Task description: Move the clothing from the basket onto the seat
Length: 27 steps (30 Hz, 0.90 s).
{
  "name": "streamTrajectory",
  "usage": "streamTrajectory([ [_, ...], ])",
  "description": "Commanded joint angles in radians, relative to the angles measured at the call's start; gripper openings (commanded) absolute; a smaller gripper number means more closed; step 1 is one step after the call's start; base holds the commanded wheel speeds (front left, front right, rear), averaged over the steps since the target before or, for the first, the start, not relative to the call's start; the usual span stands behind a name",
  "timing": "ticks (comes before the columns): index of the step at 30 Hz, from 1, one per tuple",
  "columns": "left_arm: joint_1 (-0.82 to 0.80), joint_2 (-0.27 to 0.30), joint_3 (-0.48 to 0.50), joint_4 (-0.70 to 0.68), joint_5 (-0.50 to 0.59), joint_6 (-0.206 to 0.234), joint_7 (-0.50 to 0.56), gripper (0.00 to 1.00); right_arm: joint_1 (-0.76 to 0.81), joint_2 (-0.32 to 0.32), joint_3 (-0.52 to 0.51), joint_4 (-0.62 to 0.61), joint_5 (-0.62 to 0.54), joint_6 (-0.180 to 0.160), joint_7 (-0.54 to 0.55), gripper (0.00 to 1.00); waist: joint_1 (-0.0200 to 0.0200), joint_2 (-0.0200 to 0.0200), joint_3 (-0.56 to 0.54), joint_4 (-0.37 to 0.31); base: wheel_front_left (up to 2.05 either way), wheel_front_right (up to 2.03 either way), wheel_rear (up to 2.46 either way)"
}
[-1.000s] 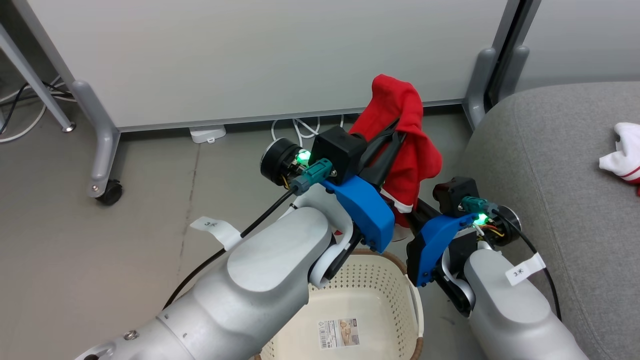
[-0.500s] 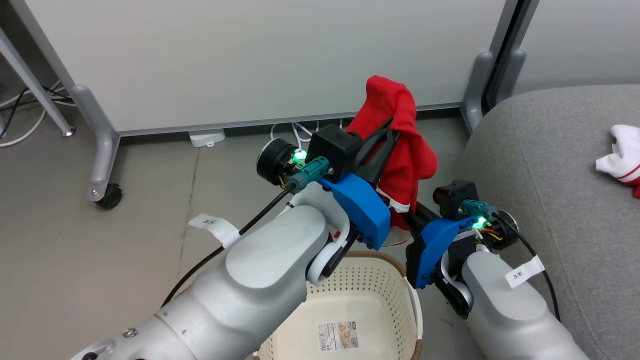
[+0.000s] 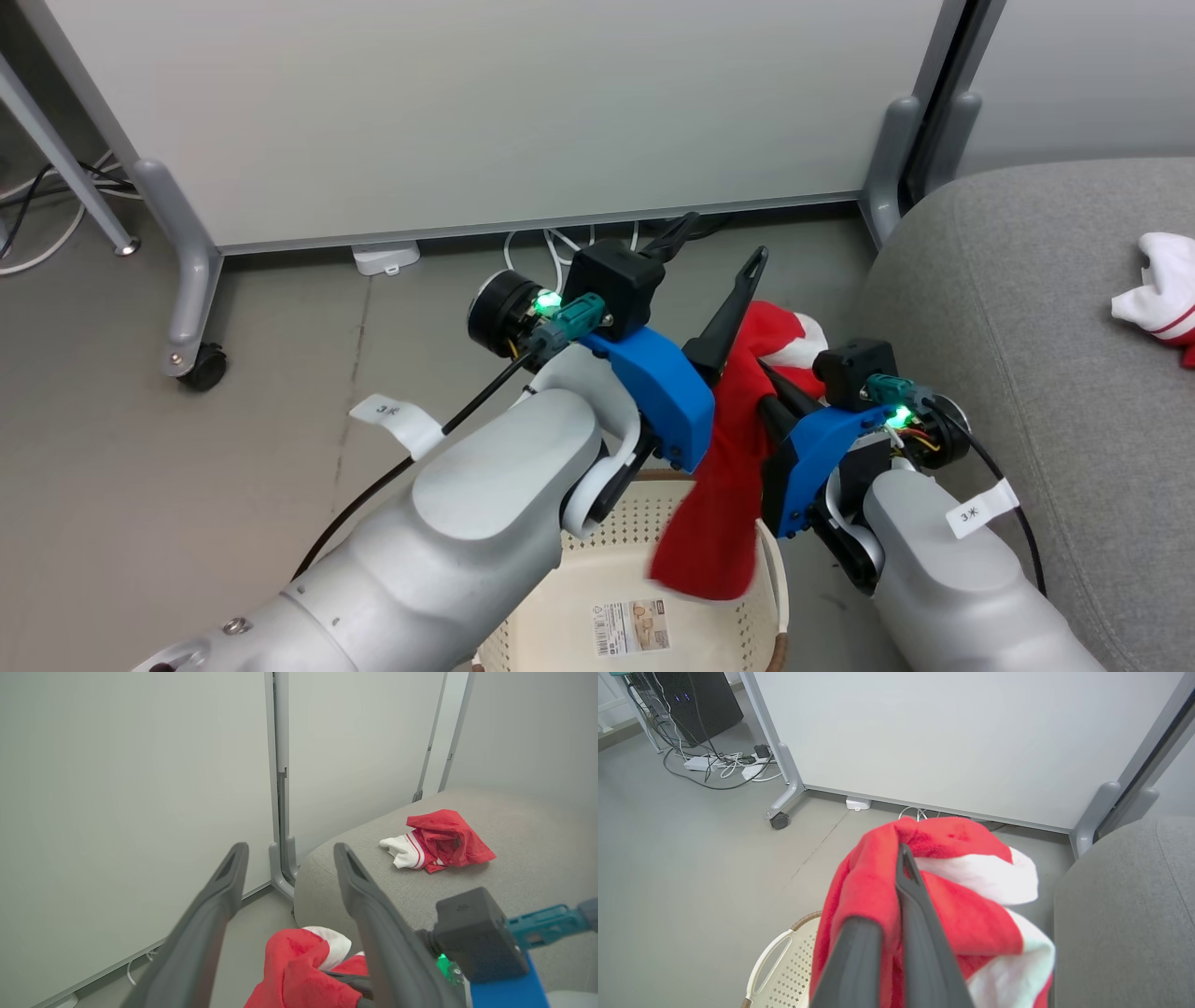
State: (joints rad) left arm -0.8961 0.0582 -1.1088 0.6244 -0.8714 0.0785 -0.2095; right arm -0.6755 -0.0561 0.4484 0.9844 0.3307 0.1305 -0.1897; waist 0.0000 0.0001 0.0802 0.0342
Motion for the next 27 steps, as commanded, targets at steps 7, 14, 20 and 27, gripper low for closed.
streamTrajectory([
  [7,0.102,0.065,0.03,-0.016,-0.02,0.0,-0.039,1.0,-0.023,-0.009,0.002,-0.004,0.014,0.0,-0.023,0.0,0.0,-0.0001,0.007,-0.02,0.0,0.0,0.0],
  [14,0.266,0.167,0.155,-0.147,0.066,0.015,-0.056,1.0,-0.024,-0.017,0.008,-0.047,0.025,0.0,-0.034,0.0,0.0,-0.0001,0.015,-0.063,0.0,0.0,0.0],
  [20,0.474,0.225,0.313,-0.313,0.22,-0.018,-0.057,1.0,-0.011,-0.031,0.015,-0.113,0.035,0.0,-0.031,0.0,0.0,-0.0001,0.017,-0.12,0.0,0.0,0.0],
  [27,0.684,0.207,0.498,-0.443,0.37,-0.062,-0.057,1.0,0.026,-0.04,0.035,-0.207,0.061,0.0,-0.001,0.0,0.0,-0.0001,0.018,-0.214,0.0,0.0,0.0],
])
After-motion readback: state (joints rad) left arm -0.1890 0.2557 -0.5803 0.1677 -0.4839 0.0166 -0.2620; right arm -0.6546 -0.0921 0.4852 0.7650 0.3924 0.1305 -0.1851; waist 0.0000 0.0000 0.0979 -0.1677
